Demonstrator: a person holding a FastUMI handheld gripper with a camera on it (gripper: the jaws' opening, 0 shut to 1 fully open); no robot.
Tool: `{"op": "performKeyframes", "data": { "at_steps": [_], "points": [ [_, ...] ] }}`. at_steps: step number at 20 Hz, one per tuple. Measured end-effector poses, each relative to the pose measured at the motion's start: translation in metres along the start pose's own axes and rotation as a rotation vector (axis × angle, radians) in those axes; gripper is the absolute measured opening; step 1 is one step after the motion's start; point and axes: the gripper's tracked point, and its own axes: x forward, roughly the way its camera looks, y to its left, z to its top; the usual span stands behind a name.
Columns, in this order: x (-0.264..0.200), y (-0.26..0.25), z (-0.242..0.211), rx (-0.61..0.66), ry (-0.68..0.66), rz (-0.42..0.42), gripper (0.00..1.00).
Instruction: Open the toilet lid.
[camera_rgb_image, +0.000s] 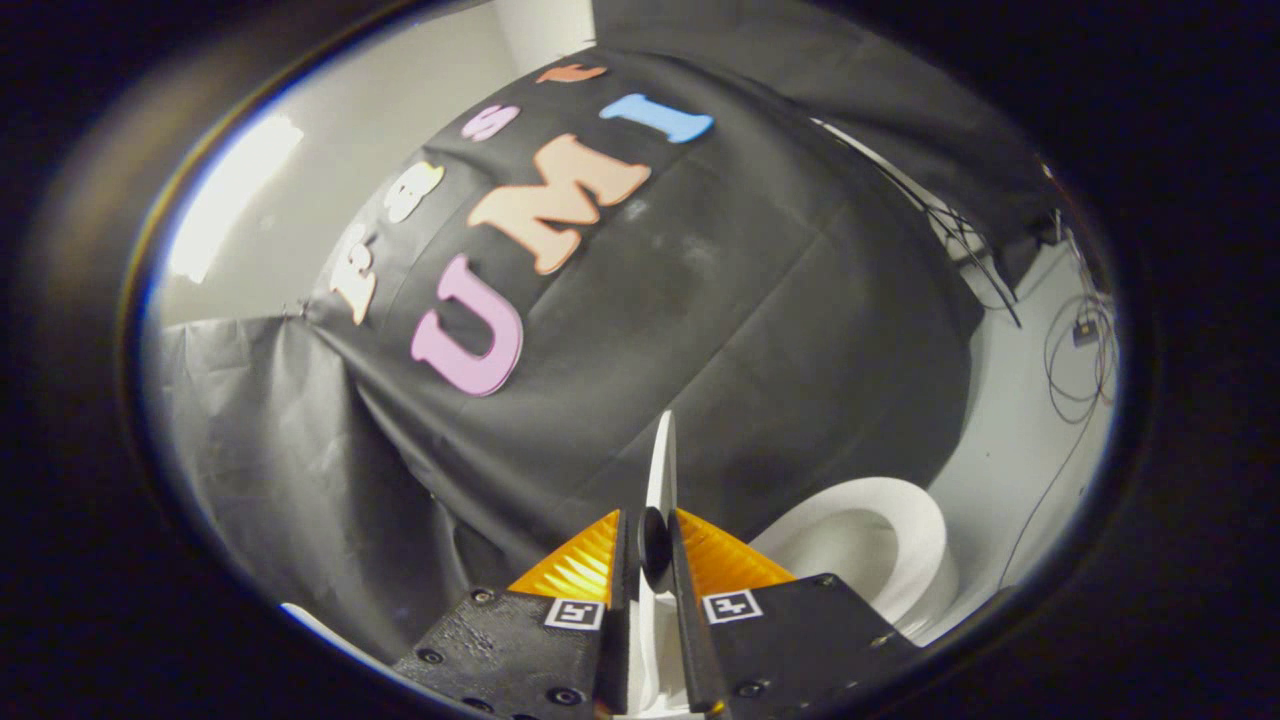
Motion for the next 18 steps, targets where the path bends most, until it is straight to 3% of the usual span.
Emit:
{"op": "performKeyframes", "data": {
  "at_steps": [5,18],
  "points": [
    [0.018,0.069,-0.005,-0.176,0.069,0.012,0.22],
    [0.047,0.208,-0.073,-0.407,0.171,0.242,0.28]
  ]
}}
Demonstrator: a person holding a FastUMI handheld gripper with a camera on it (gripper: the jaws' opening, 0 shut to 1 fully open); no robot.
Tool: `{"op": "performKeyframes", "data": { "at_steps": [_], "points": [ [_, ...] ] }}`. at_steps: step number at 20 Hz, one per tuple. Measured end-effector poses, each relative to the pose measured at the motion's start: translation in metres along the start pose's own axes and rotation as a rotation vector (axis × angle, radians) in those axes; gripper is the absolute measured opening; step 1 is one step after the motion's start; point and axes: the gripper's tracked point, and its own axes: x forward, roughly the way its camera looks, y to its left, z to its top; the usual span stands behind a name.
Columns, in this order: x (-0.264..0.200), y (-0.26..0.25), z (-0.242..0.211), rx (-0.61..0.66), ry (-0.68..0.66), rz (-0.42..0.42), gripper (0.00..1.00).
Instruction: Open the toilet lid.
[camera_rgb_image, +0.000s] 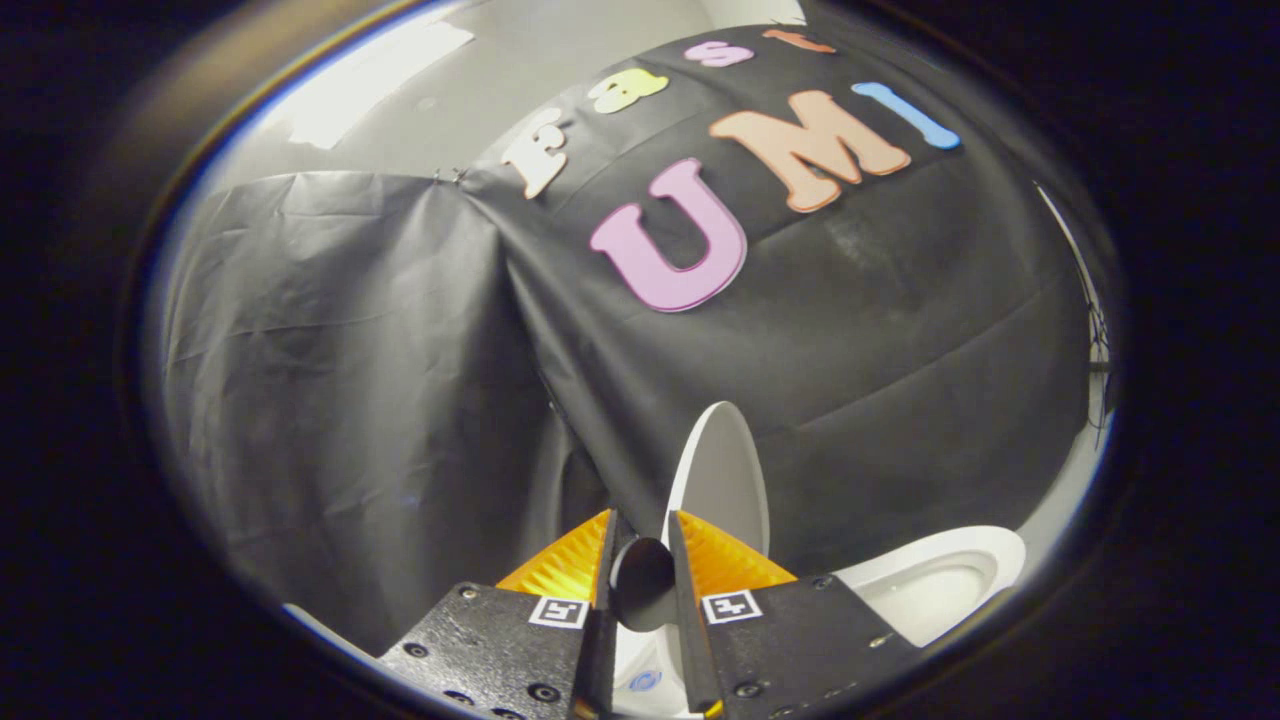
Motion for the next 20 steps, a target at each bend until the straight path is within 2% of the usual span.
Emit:
{"op": "performKeyframes", "data": {
  "at_steps": [6,11,20],
  "points": [
    [0.024,0.044,-0.017,-0.187,0.086,0.015,0.29],
    [0.051,0.083,-0.037,-0.303,0.169,0.098,0.3],
    [0.077,0.139,-0.08,-0.347,0.223,0.222,0.31]
  ]
}}
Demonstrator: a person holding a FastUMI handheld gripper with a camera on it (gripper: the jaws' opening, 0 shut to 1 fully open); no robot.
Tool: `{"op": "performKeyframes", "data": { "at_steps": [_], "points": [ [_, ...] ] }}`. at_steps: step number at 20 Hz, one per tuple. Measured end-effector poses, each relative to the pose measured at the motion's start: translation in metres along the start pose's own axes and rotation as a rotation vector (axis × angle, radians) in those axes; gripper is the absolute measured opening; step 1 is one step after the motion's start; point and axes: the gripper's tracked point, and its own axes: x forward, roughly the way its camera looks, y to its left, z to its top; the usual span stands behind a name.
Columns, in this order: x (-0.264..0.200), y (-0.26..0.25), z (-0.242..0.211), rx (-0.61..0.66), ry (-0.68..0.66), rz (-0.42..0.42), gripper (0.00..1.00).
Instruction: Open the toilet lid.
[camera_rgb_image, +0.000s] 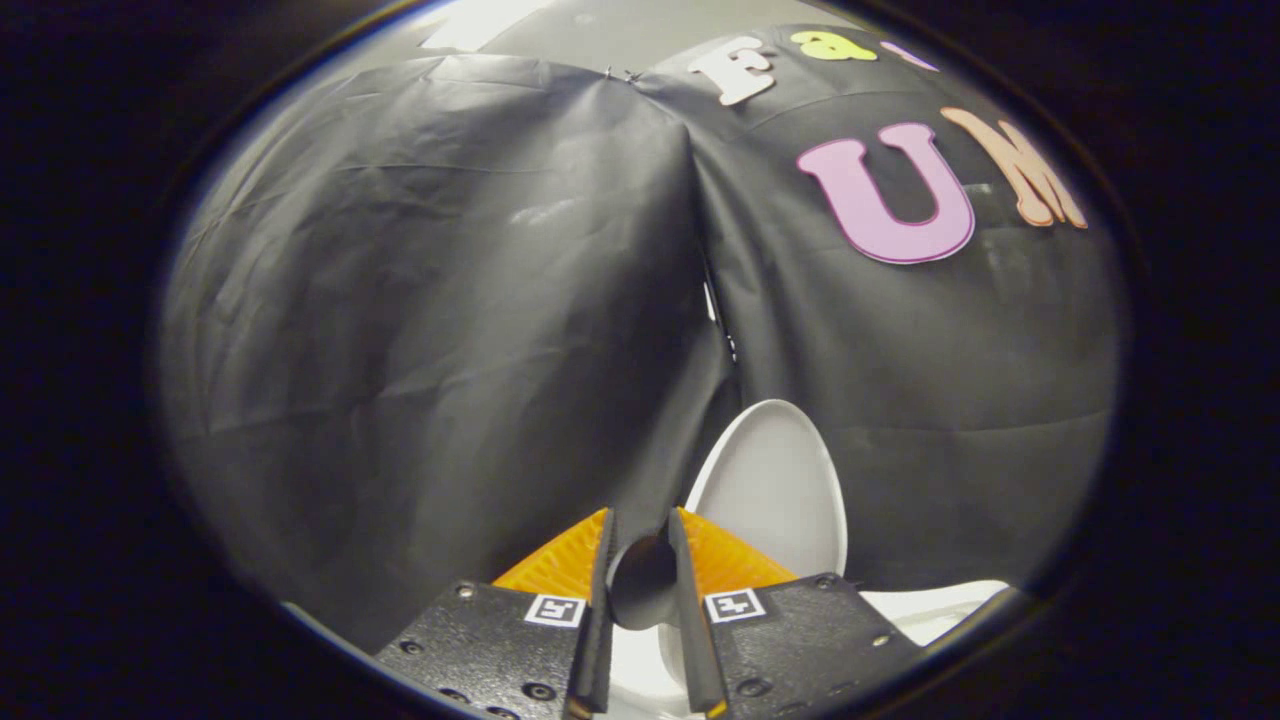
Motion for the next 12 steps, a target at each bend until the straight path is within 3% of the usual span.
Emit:
{"op": "performKeyframes", "data": {
  "at_steps": [3,12],
  "points": [
    [0.008,0.006,-0.003,-0.013,0.008,0.021,0.33],
    [-0.014,0.01,0.004,-0.008,-0.032,0.072,0.57]
  ]
}}
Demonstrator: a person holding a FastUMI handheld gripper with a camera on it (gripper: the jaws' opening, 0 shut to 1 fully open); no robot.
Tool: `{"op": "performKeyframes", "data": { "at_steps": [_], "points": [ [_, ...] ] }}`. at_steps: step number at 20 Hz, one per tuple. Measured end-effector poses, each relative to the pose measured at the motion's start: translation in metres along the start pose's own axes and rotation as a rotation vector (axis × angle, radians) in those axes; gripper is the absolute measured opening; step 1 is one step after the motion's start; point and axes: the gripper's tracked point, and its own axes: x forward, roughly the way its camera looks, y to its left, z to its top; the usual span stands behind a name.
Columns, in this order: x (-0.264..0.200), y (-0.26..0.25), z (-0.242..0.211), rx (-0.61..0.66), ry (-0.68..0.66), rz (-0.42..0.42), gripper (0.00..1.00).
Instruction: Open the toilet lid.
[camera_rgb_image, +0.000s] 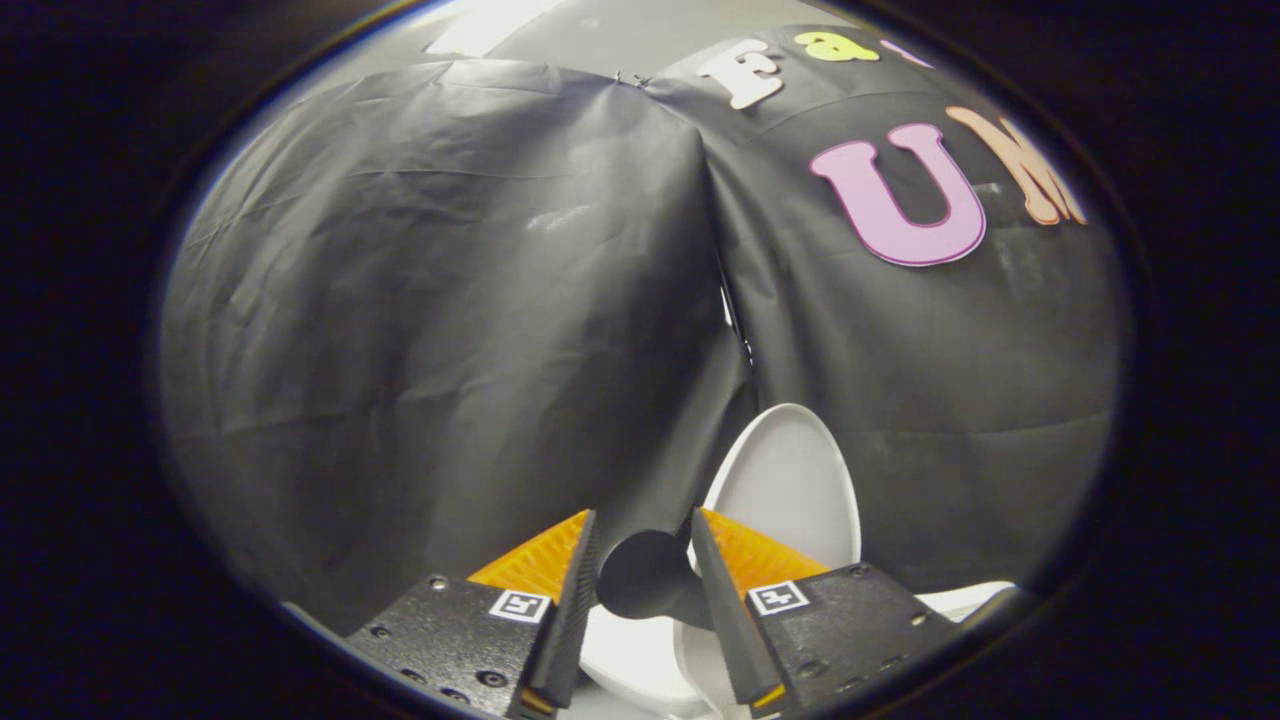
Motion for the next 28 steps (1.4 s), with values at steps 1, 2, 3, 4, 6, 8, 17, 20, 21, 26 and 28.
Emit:
{"op": "performKeyframes", "data": {
  "at_steps": [1,2,3,4,6,8,17,20,21,26,28],
  "points": [
    [-0.007,0.007,0.008,-0.013,-0.028,0.033,0.59],
    [-0.015,0.011,0.017,-0.021,-0.065,0.056,0.62],
    [-0.026,0.013,0.026,-0.024,-0.099,0.062,0.65],
    [-0.035,0.011,0.032,-0.023,-0.121,0.059,0.64],
    [-0.056,0.006,0.04,-0.029,-0.145,0.035,0.64],
    [-0.082,-0.004,0.055,-0.059,-0.175,-0.016,0.65],
    [-0.238,-0.134,0.094,-0.143,-0.265,-0.369,0.61],
    [-0.303,-0.187,0.088,-0.132,-0.292,-0.493,0.63],
    [-0.324,-0.201,0.084,-0.129,-0.302,-0.523,0.63],
    [-0.421,-0.267,0.047,-0.113,-0.262,-0.682,0.65],
    [-0.448,-0.283,0.03,-0.104,-0.247,-0.709,0.65]
  ]
}}
